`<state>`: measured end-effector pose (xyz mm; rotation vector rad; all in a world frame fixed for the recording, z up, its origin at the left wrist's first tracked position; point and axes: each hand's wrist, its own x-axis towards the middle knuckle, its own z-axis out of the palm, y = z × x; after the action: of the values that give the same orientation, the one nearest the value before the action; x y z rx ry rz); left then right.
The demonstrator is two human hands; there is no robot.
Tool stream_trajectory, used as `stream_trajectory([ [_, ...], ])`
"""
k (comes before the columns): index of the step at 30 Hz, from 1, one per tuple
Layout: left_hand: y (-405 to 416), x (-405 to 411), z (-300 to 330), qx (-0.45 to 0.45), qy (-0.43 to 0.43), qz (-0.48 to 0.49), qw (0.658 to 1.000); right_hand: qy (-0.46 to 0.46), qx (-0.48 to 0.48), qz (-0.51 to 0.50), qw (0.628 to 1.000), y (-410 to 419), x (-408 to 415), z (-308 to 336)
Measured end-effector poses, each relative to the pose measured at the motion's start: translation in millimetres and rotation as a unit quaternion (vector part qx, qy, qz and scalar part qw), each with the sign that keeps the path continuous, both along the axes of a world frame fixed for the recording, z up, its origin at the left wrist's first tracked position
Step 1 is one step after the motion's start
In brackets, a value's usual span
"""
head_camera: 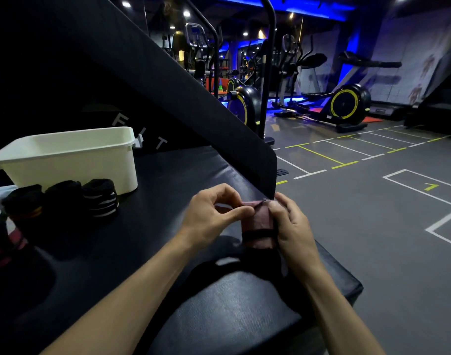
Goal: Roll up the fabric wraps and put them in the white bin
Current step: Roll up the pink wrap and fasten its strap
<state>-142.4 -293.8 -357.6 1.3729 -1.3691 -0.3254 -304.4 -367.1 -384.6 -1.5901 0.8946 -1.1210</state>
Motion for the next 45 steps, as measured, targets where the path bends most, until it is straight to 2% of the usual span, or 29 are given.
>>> stream_trajectory([
  [3,2,-10,6,-0.054,-0.032,0.04,0.997,-0.074,0.09,0.031,0.993,-1,3,-2],
  [6,4,-10,9,-0.072,-0.047,-0.014,0.996,-0.143,0.133,0.041,0.98,3,-1,6],
  [9,3,-9,9,-0.055,-0.064,-0.05,0.995,-0.17,0.21,0.085,0.959,8,-4,6],
  [11,2,-8,9,-0.046,-0.052,-0.059,0.996,-0.176,0.225,0.09,0.954,12,-2,6],
  [15,2,-7,9,-0.036,-0.006,-0.073,0.997,-0.177,0.163,0.06,0.969,13,1,2],
  [19,1,-9,6,-0.027,-0.017,-0.068,0.997,-0.159,0.112,0.031,0.98,16,2,0],
  [23,0,-3,5,-0.002,-0.069,-0.059,0.996,-0.08,0.039,0.026,0.996,13,2,3],
  [29,2,-11,10,-0.056,-0.145,-0.019,0.988,-0.08,-0.023,0.022,0.996,13,-7,5],
  [33,5,-9,17,-0.086,-0.189,0.0,0.978,-0.044,-0.071,0.004,0.996,19,-10,8],
  [36,5,-4,18,-0.067,-0.233,0.001,0.97,-0.019,-0.091,0.001,0.996,19,-14,7],
  [40,5,1,15,-0.027,-0.322,0.02,0.946,0.03,-0.118,-0.001,0.993,15,-17,4],
  [45,6,-7,17,-0.05,-0.41,0.061,0.909,0.037,-0.114,-0.013,0.993,13,-17,3],
])
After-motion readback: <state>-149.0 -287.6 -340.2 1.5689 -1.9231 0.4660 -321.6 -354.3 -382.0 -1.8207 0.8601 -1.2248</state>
